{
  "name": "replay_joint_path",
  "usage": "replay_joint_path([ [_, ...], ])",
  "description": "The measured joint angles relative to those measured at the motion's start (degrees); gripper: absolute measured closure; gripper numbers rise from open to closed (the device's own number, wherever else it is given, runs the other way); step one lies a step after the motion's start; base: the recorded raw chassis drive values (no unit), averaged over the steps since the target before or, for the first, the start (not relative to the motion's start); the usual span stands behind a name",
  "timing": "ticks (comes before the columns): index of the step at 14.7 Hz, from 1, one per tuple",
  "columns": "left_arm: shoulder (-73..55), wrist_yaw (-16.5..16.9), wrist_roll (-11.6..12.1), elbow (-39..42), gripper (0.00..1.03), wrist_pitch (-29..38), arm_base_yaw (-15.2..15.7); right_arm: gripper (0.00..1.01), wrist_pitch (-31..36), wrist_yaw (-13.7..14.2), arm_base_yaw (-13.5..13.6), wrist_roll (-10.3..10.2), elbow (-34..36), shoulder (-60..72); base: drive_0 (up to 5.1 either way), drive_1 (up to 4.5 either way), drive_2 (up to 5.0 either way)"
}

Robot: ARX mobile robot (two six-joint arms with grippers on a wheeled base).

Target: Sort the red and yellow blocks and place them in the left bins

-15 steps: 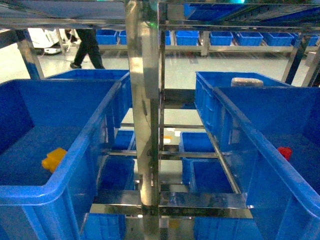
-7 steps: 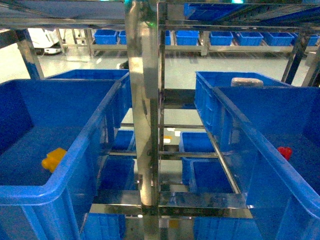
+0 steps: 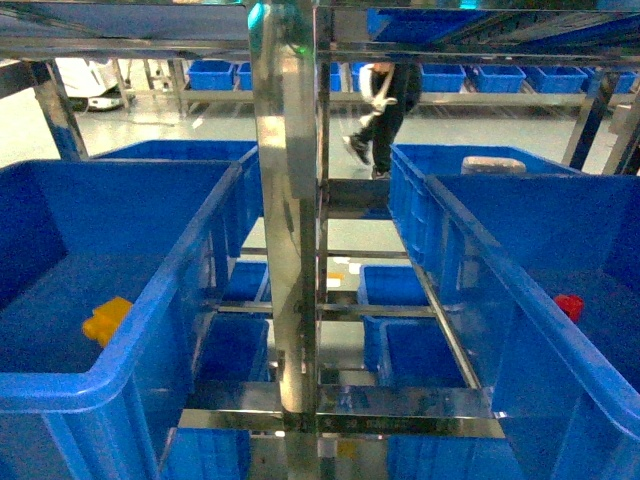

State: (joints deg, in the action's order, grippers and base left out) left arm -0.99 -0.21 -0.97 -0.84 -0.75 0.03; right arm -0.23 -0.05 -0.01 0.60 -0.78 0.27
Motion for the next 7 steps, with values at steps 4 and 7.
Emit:
replay_joint_path([
  [4,0.4,0.2,0.0,0.0,0.53,0.4,0.0,0.61,0.0,0.0,0.0,0.0,0.0,0.0,0.0,0.00,0.0],
  [7,0.4,0.2,0.0,0.0,0.11,0.5,0.0,0.19,0.0,0.0,0.0,0.0,0.0,0.0,0.0,0.00,0.0],
])
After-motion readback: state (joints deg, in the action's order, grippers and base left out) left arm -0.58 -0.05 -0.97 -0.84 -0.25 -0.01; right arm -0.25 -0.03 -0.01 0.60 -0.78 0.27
